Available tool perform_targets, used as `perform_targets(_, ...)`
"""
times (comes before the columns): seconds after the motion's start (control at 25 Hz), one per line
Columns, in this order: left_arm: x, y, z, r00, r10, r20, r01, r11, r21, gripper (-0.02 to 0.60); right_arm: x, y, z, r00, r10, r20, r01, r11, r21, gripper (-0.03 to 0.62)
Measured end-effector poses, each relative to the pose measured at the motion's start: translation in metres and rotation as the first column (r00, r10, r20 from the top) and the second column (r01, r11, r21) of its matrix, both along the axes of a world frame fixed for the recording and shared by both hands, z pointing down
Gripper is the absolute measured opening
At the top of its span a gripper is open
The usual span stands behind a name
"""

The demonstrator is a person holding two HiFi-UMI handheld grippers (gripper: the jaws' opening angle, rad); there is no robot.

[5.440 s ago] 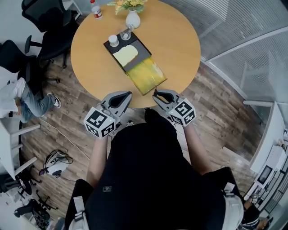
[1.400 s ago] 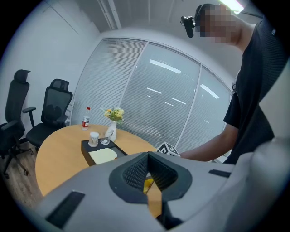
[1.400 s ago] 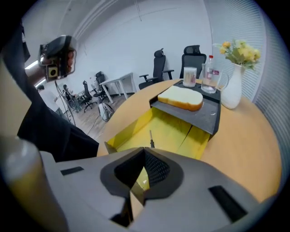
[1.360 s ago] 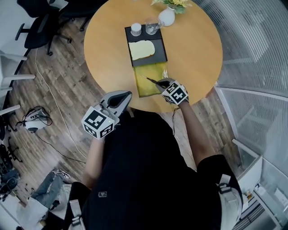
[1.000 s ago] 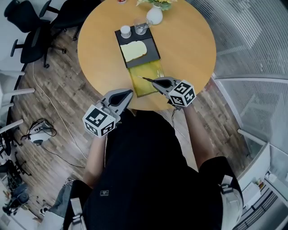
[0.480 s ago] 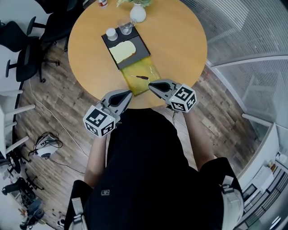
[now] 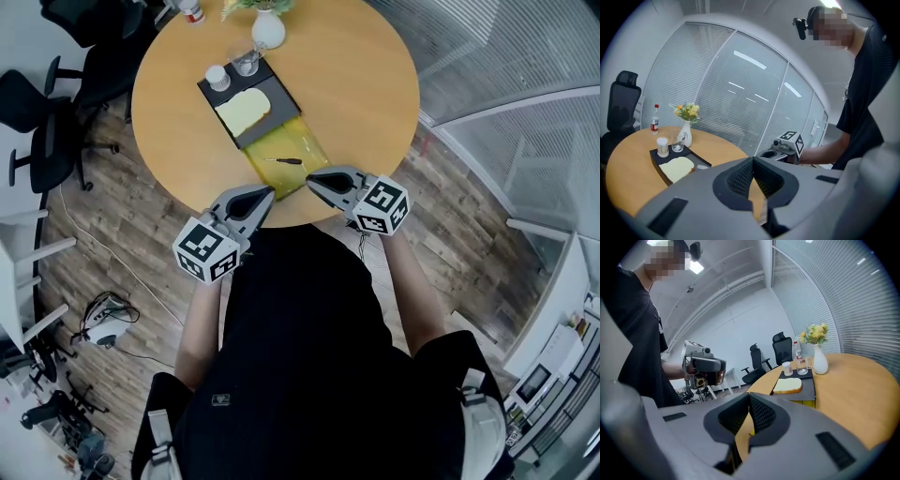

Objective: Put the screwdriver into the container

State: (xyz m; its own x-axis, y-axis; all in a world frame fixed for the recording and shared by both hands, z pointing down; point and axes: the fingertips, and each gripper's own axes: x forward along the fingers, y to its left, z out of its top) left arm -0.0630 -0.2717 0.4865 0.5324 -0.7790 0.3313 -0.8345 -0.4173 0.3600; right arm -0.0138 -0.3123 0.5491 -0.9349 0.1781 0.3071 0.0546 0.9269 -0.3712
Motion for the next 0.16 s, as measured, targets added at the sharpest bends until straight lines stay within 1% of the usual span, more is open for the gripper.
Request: perform_targets(0.16, 0.0095, -0.0045, -0.0044, 0.999, 0.033, 0.008, -0.033, 0.999, 0.003, 0.003, 0.0075, -0.0011, -0.0079, 1.0, 0.025, 0.014, -0.025, 1.0, 0.001, 0.005)
